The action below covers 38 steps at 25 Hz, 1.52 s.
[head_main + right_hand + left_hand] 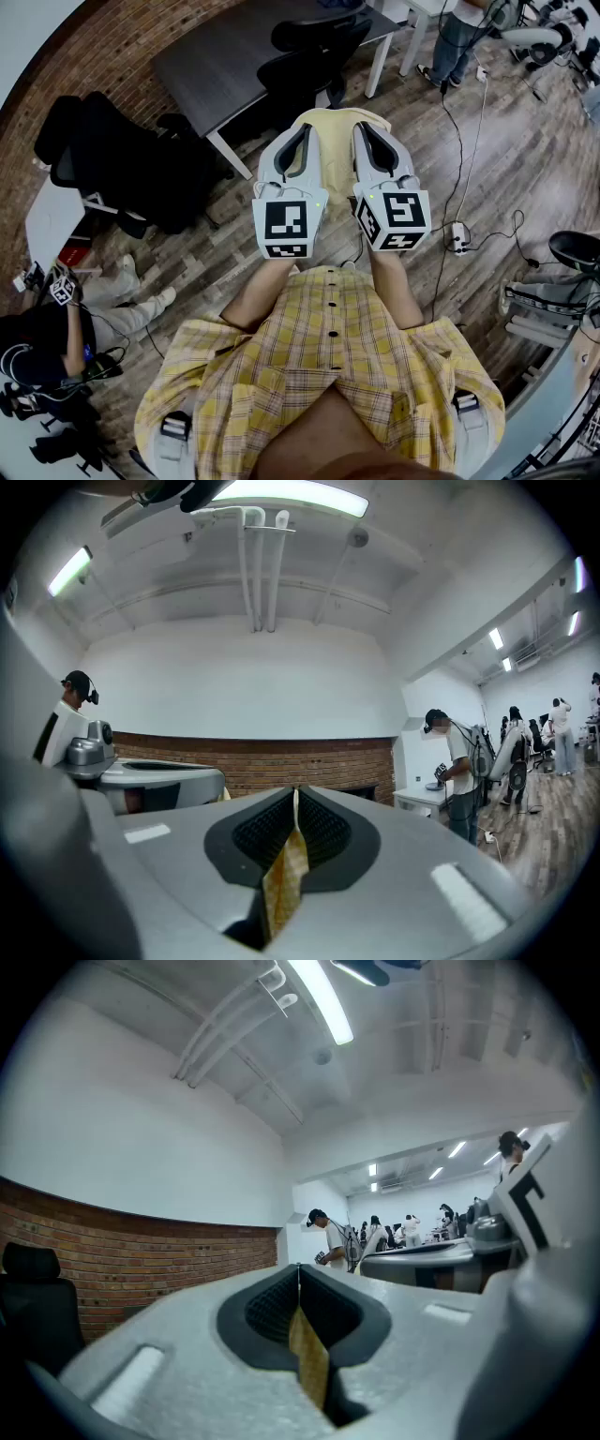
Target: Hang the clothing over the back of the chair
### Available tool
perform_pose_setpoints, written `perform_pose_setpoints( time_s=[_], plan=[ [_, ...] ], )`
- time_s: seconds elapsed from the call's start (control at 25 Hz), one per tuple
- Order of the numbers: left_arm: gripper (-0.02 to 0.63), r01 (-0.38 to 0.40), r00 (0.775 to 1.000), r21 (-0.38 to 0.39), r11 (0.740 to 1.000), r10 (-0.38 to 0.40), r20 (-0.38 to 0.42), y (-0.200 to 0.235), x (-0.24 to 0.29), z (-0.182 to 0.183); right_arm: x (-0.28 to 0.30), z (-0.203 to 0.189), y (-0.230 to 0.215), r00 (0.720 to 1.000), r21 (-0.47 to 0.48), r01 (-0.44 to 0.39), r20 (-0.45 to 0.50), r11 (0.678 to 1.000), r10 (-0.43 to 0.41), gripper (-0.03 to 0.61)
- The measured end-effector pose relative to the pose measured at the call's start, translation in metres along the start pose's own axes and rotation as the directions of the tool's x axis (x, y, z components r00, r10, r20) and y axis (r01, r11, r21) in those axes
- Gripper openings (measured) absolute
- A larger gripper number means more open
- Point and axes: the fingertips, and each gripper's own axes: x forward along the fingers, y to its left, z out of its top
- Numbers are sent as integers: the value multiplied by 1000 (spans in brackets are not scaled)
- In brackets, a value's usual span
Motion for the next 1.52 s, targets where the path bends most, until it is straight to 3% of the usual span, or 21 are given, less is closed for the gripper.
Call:
perform_pose_setpoints(
  time_s=[0.8,1.52],
  plan=[
    [6,-14,1000,1,1000,14,-3,-36,8,-3,-19,2,-28,999,27,-44,24,999,43,20],
    [6,-124,992,12,992,125,-22,-99,27,-13,-47,-3,-89,989,21,-142,38,990,141,21]
  ],
)
